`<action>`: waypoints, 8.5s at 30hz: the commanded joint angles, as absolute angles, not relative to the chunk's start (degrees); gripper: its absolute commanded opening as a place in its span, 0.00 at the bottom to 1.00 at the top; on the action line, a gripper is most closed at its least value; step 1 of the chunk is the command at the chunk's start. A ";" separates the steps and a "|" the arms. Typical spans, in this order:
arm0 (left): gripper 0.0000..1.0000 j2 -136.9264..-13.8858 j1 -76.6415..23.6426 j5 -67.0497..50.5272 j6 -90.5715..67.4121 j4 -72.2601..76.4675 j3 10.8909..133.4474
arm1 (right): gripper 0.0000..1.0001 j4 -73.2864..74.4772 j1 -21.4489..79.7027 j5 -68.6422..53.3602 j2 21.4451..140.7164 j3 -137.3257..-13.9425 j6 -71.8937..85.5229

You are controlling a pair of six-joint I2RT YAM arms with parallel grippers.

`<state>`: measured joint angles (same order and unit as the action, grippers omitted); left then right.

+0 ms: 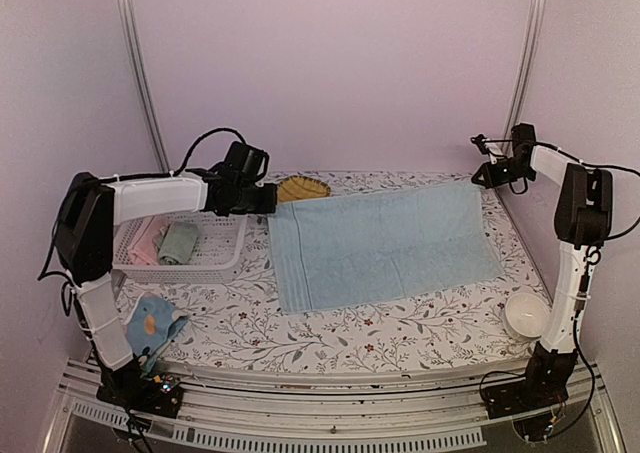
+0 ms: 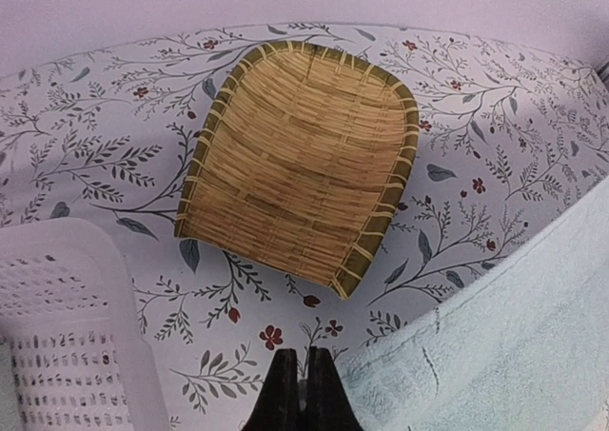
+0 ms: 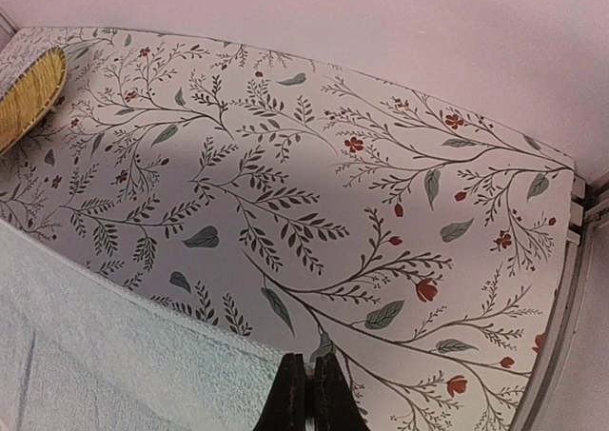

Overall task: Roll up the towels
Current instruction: Pick up the towel from the center of the board, then fold the towel at the center of the board, then smooth out the towel at the center of the board.

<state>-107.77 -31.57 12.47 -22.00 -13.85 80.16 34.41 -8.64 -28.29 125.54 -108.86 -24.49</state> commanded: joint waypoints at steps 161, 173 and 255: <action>0.00 -110.70 -49.12 10.01 -26.92 -28.04 67.08 | 0.20 27.32 -7.35 -24.65 112.99 -71.20 -23.10; 0.00 -115.17 -46.92 15.47 -25.32 -30.90 70.96 | 0.20 23.56 -7.79 -11.25 116.29 -72.17 -18.33; 0.00 -111.35 -56.46 10.75 -21.51 -11.13 68.26 | 0.26 36.14 -8.25 -15.88 112.45 -81.51 -23.85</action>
<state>-111.42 -56.36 11.42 -22.35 -13.45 67.46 34.76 -7.86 -14.39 117.89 -81.34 -23.79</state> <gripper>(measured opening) 0.007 0.237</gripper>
